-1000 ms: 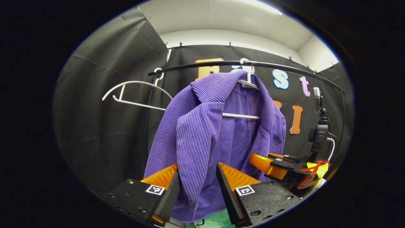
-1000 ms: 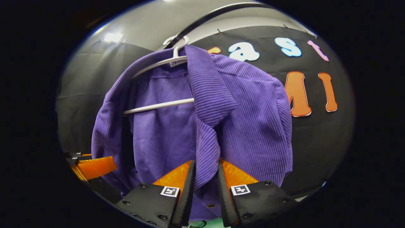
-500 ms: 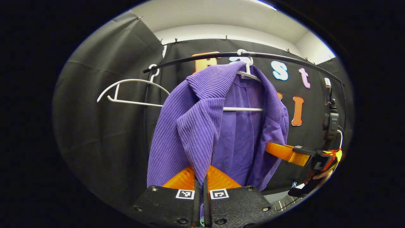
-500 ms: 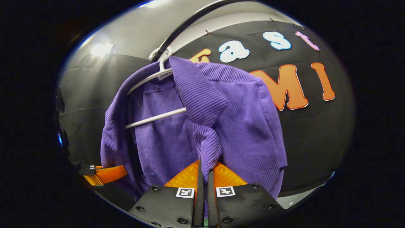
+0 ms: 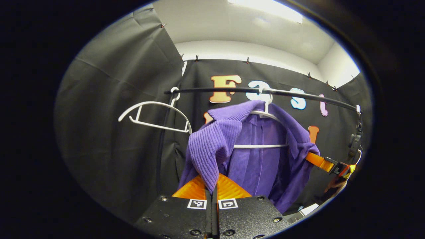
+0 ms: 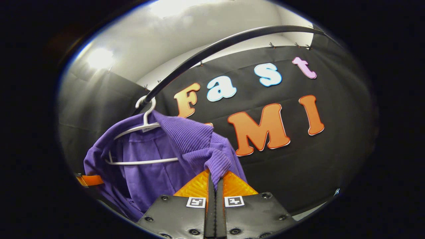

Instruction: Grasp the clothes on the hanger with both hands and then place them into the laundry hamper below.

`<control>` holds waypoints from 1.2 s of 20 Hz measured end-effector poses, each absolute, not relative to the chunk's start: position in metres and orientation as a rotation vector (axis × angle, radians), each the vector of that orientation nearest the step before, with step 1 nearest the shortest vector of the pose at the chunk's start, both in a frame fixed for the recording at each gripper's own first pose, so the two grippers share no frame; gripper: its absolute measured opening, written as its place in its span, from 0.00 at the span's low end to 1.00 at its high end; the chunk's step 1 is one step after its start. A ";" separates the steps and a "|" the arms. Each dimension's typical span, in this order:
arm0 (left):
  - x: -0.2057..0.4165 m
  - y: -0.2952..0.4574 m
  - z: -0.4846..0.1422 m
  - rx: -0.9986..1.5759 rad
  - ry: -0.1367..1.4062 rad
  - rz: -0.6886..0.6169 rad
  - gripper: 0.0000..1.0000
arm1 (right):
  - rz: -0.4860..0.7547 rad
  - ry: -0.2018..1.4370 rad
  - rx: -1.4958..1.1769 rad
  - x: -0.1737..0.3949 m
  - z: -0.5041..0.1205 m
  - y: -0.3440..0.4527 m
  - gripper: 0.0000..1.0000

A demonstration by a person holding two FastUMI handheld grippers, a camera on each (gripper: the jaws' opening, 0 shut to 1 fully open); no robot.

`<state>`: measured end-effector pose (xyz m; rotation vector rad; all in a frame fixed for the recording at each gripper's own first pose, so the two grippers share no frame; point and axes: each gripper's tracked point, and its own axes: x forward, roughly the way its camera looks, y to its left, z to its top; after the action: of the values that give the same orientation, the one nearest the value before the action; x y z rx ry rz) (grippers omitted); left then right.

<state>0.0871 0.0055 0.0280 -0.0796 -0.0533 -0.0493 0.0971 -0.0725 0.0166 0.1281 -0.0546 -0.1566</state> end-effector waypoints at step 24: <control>0.130 0.111 0.143 0.040 -0.263 0.116 0.00 | -0.034 0.026 0.597 0.221 0.029 -0.153 0.07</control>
<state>0.1304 0.1114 0.1434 0.0396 -0.2632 0.1155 0.2208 -0.1533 0.0286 0.5974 0.0265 -0.0338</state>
